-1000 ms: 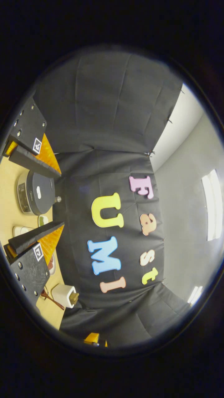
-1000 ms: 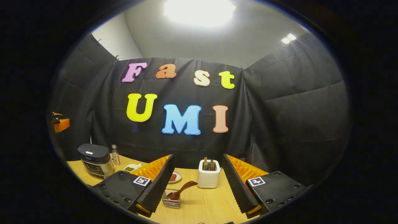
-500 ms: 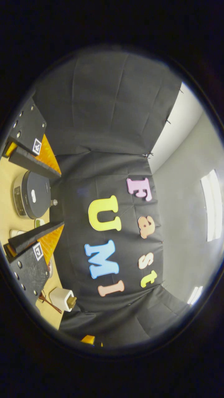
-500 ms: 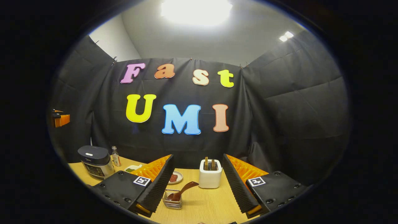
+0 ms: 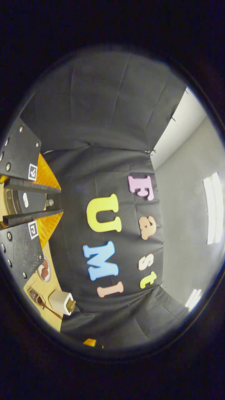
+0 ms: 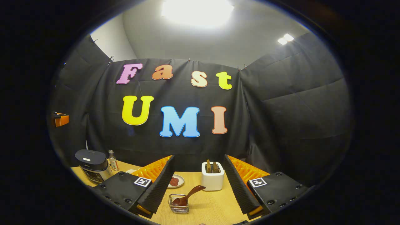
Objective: Close the left gripper, press the button to open the rice cooker; take a wooden spoon from the chopstick holder with the right hand, scoop a spoonful of rice and pour it into the rice cooker, then put the wooden spoon back into the chopstick holder.
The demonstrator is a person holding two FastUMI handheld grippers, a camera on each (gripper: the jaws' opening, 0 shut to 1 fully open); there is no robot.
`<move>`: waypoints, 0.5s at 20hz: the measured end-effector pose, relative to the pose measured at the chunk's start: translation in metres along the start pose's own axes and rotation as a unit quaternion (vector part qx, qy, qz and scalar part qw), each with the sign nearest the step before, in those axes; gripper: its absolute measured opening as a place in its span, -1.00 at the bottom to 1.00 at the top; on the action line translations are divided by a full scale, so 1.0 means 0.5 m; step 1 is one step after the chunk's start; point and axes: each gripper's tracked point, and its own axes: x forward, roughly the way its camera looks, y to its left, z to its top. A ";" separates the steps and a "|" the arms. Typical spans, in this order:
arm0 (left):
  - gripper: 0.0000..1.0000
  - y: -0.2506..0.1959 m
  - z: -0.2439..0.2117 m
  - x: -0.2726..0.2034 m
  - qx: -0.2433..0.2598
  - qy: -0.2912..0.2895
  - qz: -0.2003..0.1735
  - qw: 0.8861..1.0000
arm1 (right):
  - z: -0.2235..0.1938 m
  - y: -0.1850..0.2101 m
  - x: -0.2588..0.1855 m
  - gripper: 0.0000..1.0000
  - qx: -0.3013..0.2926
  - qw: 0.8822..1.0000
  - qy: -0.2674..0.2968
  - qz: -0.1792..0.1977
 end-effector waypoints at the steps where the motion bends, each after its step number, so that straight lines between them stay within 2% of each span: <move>1: -0.30 -0.001 -0.010 0.011 -0.005 0.004 -0.007 1.000 | -0.003 0.004 0.000 0.95 0.000 1.000 0.002 -0.002; 3: -0.58 0.027 -0.035 0.043 -0.009 0.011 0.004 1.000 | -0.008 0.011 0.002 0.94 -0.001 1.000 0.007 -0.006; 5: -0.77 0.016 -0.057 0.060 -0.021 0.019 -0.012 1.000 | -0.011 0.013 0.009 0.95 -0.003 1.000 0.010 -0.013; 7: -0.98 0.029 -0.085 0.088 -0.021 0.027 -0.007 0.999 | -0.008 0.017 0.015 0.94 -0.006 1.000 0.011 -0.019; 10: -0.96 0.005 -0.143 0.115 -0.022 0.048 -0.029 0.998 | -0.008 0.023 0.025 0.95 -0.010 0.999 0.011 -0.028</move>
